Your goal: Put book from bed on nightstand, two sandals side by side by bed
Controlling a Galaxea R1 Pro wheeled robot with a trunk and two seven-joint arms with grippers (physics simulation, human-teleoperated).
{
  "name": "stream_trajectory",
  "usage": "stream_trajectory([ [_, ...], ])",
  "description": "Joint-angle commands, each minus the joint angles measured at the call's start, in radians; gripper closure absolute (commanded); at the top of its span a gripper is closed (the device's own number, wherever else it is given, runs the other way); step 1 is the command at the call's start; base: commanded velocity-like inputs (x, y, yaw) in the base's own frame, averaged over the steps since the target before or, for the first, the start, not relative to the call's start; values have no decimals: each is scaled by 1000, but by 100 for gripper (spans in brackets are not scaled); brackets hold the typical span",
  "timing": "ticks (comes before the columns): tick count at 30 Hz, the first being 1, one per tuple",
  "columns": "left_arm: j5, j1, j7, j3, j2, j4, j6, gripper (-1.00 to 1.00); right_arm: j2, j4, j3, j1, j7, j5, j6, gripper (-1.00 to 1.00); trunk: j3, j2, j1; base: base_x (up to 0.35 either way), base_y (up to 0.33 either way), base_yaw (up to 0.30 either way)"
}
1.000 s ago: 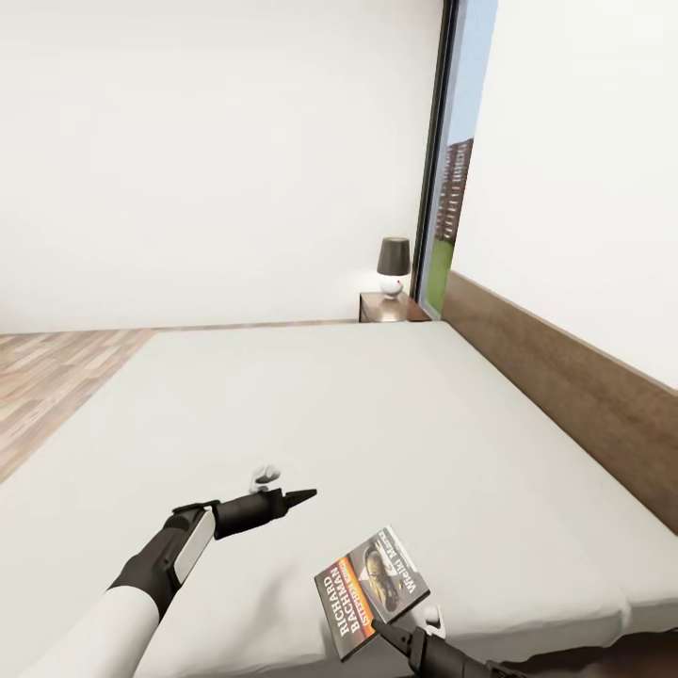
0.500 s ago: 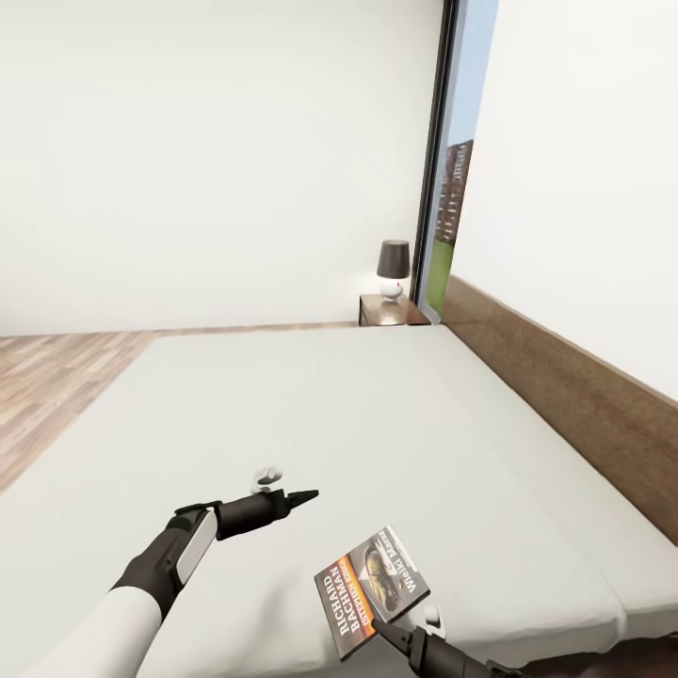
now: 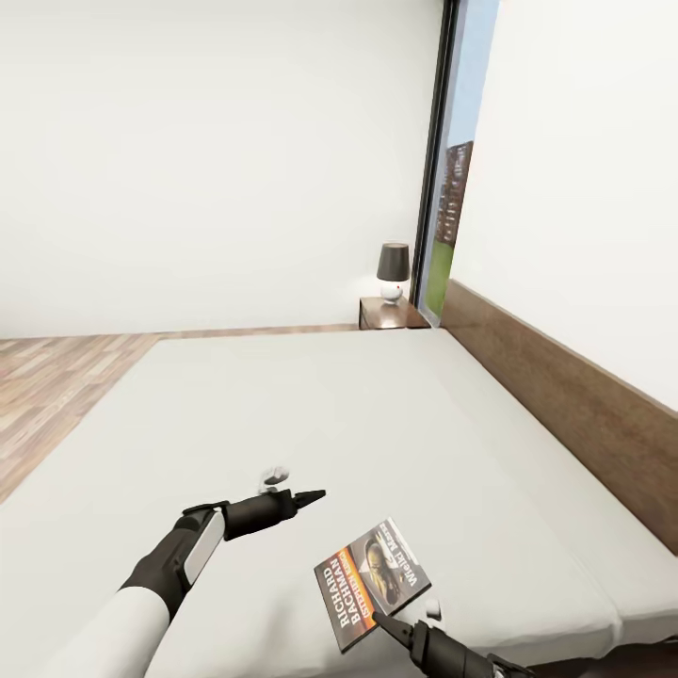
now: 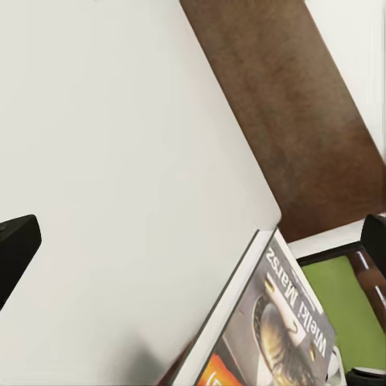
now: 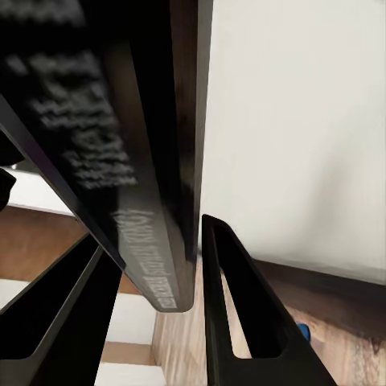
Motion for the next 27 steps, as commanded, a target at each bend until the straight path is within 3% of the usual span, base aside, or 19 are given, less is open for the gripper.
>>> stream_trajectory([
  [1,9,0,1,-4,0,0,8,-100,0,0,-8,0,5,5,10,100,2,7,-4,0,0,0],
  [22,9,0,-2,-2,1,0,11,-100,3,1,-8,0,-7,6,9,100,68,154,-85,0,0,0],
  [27,8,0,2,-2,1,12,8,-100,3,1,-8,0,-7,6,9,100,68,154,-85,0,0,0],
])
